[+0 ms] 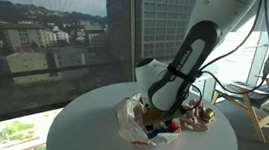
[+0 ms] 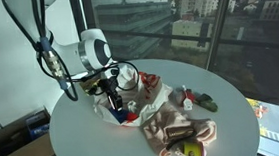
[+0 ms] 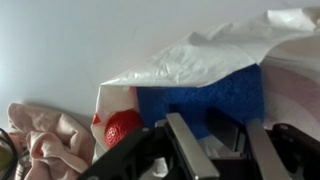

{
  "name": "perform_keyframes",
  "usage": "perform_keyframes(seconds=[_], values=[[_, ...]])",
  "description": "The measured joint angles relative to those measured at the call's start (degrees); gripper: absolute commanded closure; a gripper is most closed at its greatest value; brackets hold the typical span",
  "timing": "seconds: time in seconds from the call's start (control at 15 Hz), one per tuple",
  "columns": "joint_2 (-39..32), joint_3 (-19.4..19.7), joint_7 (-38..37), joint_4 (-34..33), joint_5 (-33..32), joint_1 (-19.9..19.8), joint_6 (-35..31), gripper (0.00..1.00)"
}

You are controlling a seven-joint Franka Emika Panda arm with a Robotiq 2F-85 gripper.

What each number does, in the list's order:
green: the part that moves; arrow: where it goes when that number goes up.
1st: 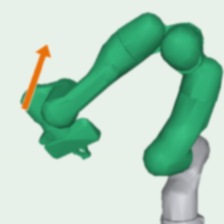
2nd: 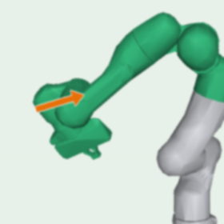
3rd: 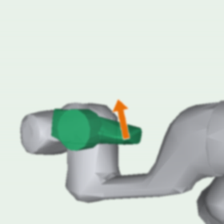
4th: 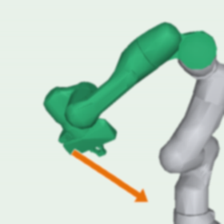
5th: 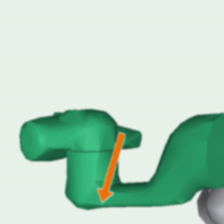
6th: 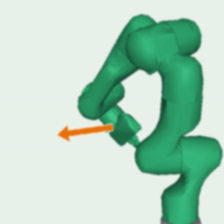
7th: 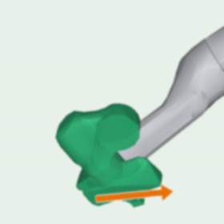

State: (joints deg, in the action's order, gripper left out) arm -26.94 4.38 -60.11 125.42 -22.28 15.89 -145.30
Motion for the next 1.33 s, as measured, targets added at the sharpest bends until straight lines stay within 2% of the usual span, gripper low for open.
perform_keyframes(seconds=[0.07, 0.13, 0.2, 0.27, 0.73, 1.0, 1.33], values=[[0.1, 0.3, 0.0, -0.3, 0.0, 0.3, 0.0, 0.54], [0.1, 0.6, 0.0, -0.6, 0.0, 0.5, 0.1, 0.59], [0.1, 0.8, 0.0, -0.9, 0.0, 0.7, 0.5, 0.58], [0.1, 0.9, 0.0, -1.1, 0.0, 0.8, 1.0, 0.53], [1.5, 1.0, 0.0, 0.0, 0.1, 0.9, 1.9, 0.01], [2.3, 1.0, 0.0, 1.8, 0.8, 0.4, -0.4, 0.00], [2.2, 1.0, 0.0, 5.6, 1.5, -0.4, -7.4, 0.00]])
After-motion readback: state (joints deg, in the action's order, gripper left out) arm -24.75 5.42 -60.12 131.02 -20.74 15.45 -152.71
